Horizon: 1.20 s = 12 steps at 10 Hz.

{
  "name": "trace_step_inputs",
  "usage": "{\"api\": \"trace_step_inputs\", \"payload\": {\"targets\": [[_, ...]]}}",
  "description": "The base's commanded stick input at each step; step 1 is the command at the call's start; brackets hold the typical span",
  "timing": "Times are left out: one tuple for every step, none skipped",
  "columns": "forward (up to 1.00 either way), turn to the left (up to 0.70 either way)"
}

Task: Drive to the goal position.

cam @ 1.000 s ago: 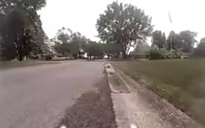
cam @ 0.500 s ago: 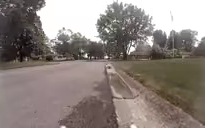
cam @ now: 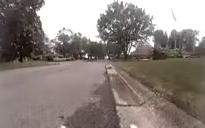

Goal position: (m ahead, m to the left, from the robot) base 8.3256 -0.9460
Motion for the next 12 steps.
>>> {"api": "trace_step_inputs", "payload": {"targets": [[0.5, 0.0], [0.5, 0.0], [0.5, 0.0], [0.5, 0.0], [0.5, 0.0], [0.5, 0.0], [0.5, 0.0], [0.5, 0.0], [0.5, 0.0], [0.5, 0.0], [0.5, 0.0], [0.5, 0.0]]}}
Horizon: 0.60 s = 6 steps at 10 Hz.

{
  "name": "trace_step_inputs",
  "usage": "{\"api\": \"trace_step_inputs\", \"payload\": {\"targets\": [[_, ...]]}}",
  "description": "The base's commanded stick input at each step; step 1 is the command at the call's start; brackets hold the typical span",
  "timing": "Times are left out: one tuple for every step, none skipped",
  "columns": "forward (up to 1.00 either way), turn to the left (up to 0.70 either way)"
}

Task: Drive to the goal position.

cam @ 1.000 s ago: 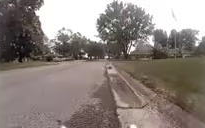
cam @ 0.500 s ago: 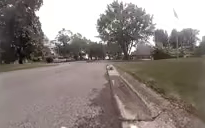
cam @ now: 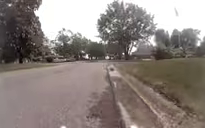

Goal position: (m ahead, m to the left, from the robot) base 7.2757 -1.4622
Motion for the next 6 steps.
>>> {"api": "trace_step_inputs", "payload": {"targets": [[0.5, 0.0], [0.5, 0.0], [0.5, 0.0], [0.5, 0.0], [0.5, 0.0], [0.5, 0.0]]}}
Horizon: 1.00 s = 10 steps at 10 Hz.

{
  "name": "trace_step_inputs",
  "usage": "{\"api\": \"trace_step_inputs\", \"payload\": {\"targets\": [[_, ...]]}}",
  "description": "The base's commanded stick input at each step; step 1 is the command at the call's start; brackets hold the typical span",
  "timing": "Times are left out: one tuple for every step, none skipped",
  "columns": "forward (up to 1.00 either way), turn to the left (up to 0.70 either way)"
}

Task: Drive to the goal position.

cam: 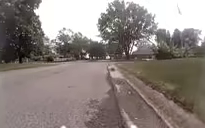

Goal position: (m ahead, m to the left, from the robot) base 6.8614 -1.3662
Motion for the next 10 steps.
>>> {"api": "trace_step_inputs", "payload": {"targets": [[0.5, 0.0], [0.5, 0.0], [0.5, 0.0], [0.5, 0.0], [0.5, 0.0], [0.5, 0.0], [0.5, 0.0], [0.5, 0.0], [0.5, 0.0], [0.5, 0.0]]}}
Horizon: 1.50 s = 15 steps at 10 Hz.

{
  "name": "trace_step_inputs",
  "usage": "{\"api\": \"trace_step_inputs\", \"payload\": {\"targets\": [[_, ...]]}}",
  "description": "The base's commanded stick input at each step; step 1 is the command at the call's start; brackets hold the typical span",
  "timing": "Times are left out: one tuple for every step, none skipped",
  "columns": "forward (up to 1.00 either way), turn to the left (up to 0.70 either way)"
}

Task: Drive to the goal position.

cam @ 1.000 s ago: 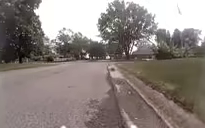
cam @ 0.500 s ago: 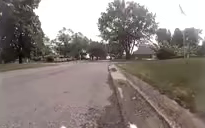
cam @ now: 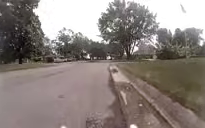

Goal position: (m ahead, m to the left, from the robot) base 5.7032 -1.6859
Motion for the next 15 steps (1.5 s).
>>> {"api": "trace_step_inputs", "payload": {"targets": [[0.5, 0.0], [0.5, 0.0], [0.5, 0.0], [0.5, 0.0], [0.5, 0.0], [0.5, 0.0], [0.5, 0.0], [0.5, 0.0], [0.5, 0.0], [0.5, 0.0], [0.5, 0.0], [0.5, 0.0], [0.5, 0.0], [0.5, 0.0], [0.5, 0.0]]}}
